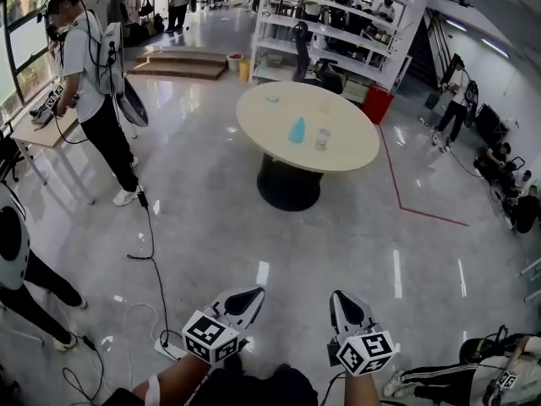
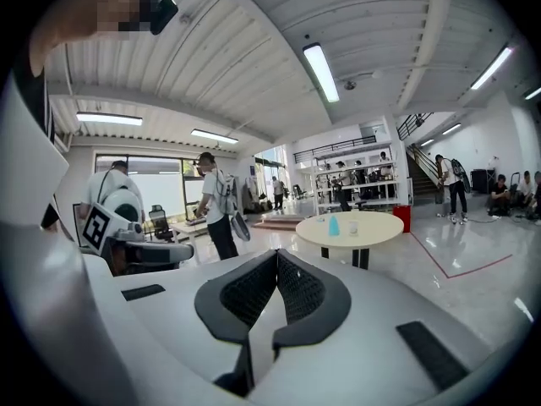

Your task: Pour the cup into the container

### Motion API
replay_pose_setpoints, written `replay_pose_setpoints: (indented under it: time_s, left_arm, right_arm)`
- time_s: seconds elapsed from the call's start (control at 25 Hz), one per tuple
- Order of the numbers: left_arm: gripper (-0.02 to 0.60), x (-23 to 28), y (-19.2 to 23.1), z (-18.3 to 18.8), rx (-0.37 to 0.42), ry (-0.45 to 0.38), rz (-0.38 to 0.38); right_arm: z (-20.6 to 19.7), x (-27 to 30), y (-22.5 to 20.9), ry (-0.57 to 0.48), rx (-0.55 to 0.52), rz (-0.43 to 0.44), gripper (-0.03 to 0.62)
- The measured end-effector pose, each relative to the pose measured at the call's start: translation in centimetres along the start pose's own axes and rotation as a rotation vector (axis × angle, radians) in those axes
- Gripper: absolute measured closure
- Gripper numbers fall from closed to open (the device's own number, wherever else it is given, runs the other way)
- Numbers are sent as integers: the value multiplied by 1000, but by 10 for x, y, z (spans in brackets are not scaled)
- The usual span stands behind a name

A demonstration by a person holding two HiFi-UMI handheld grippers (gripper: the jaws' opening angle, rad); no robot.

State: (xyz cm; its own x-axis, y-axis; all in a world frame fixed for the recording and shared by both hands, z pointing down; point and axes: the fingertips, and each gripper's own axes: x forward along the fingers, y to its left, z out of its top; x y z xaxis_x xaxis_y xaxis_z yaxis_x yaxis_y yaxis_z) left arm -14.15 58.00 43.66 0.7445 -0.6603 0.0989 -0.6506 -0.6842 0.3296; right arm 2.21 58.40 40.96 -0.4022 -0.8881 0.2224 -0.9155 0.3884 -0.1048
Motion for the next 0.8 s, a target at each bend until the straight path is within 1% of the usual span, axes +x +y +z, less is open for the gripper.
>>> replay_pose_setpoints:
  time_s: [0.12,0.24,0.44,0.64,0.8]
  left_arm:
    - [581,-14,-22,4,11,-20,-9]
    - [581,-28,-49,2,12,-23,-9]
    - [581,-47,-115,-10,23,-39,2]
    - [581,-69,-176,-36,23,-37,20]
    - [581,-89,-217,-66,19,6,39]
  right_arm:
    - [1,-30,5,-31,5,-7,586]
    - [-1,-61,11,-56,13,0,586]
    - [-18,-134,8,-75,24,20,586]
    - [-48,-201,9,-55,27,41,586]
    - [-75,-243,10,-34,62,47,586]
